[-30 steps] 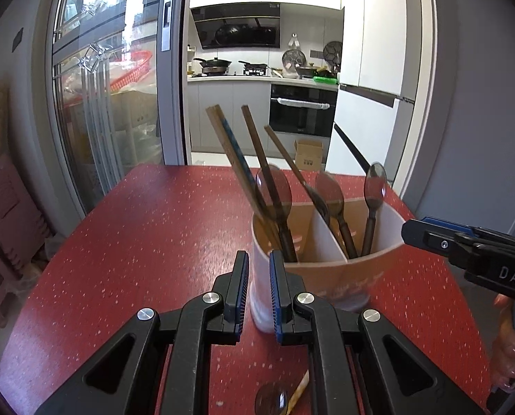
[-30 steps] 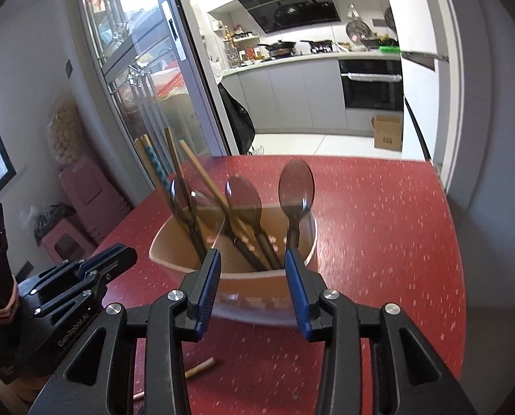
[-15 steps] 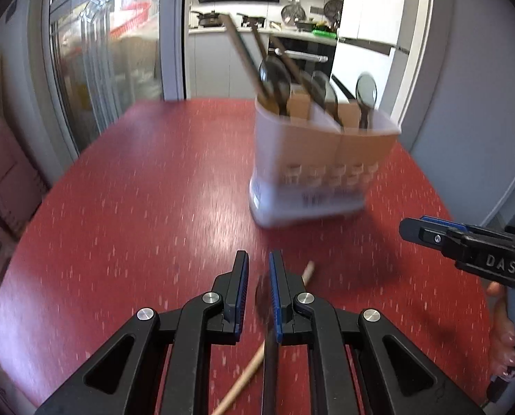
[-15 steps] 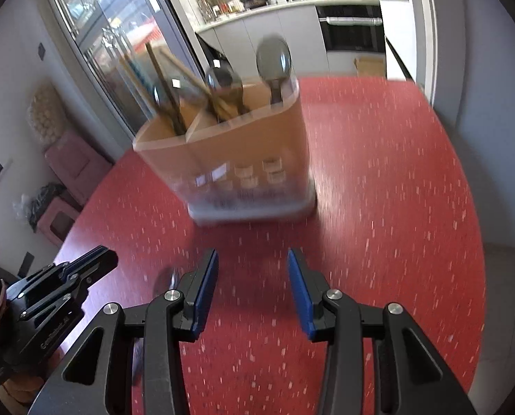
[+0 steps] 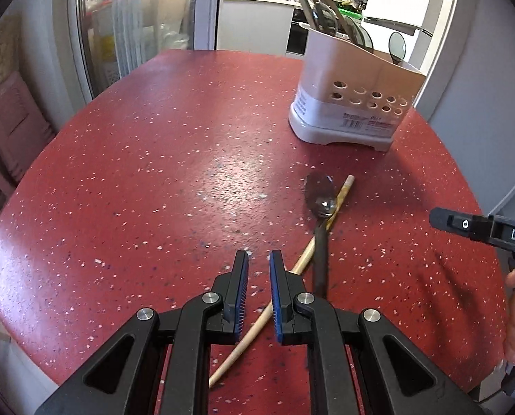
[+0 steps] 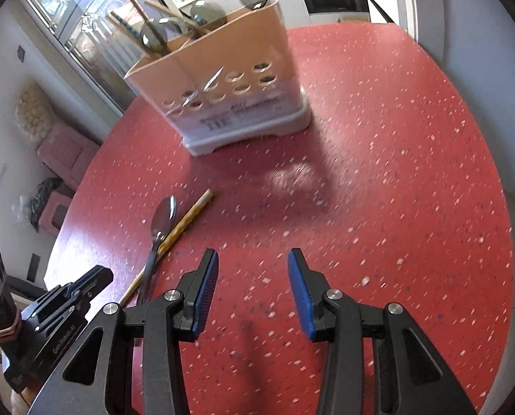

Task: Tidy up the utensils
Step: 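Move both tools back over the last spoon and chopstick on the table, then grasp the dark spoon with the right tool while the left tool approaches the wooden chopstick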

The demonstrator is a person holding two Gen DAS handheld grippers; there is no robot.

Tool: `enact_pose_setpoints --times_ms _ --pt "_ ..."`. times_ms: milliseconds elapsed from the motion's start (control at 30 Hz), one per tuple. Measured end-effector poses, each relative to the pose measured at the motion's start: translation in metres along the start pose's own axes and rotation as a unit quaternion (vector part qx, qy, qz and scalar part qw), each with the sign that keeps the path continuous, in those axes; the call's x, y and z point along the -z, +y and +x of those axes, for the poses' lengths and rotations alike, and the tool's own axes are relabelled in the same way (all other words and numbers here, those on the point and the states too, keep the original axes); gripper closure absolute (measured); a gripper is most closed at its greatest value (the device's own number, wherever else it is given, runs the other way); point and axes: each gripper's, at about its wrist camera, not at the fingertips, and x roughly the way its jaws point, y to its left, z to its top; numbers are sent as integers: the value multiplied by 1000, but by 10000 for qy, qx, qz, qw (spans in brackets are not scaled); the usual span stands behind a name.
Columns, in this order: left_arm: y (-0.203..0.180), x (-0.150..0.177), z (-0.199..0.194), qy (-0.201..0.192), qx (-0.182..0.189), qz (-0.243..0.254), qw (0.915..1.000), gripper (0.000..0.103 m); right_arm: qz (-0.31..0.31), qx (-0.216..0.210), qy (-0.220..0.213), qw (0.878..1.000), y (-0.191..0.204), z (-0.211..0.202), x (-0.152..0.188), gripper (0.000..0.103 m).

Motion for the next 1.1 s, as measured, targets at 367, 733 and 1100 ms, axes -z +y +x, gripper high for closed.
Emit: enact_pose_setpoints --times_ms 367,733,1100 --pt "38 -1 -6 -239 -221 -119 9994 0 220 -390 495 9978 38 16 7 57" --pt "72 -10 2 -125 -517 -39 9986 0 386 -472 1230 9905 75 59 -4 55" --pt "75 -14 7 8 -501 209 9985 0 229 -209 1380 9899 93 76 -9 88"
